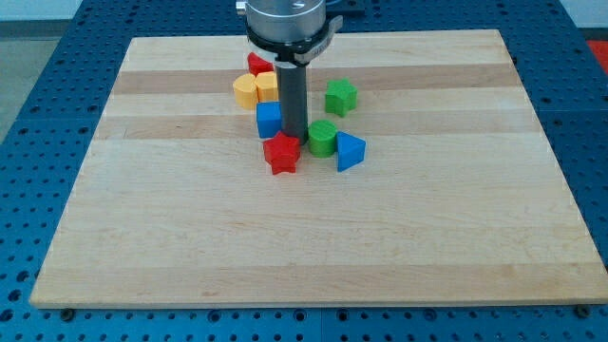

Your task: Slide the green circle along with blue triangle slightly right

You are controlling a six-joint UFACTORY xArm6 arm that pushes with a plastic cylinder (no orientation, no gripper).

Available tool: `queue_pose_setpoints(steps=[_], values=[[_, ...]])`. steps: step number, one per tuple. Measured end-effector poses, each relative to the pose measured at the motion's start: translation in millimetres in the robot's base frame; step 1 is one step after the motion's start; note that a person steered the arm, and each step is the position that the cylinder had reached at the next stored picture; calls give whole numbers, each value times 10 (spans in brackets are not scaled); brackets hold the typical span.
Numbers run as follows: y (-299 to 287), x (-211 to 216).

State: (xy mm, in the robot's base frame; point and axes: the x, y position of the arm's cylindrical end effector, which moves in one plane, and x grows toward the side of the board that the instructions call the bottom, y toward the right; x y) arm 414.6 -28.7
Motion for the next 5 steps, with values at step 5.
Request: queue_pose_setpoints(steps=[5], values=[[714, -26]])
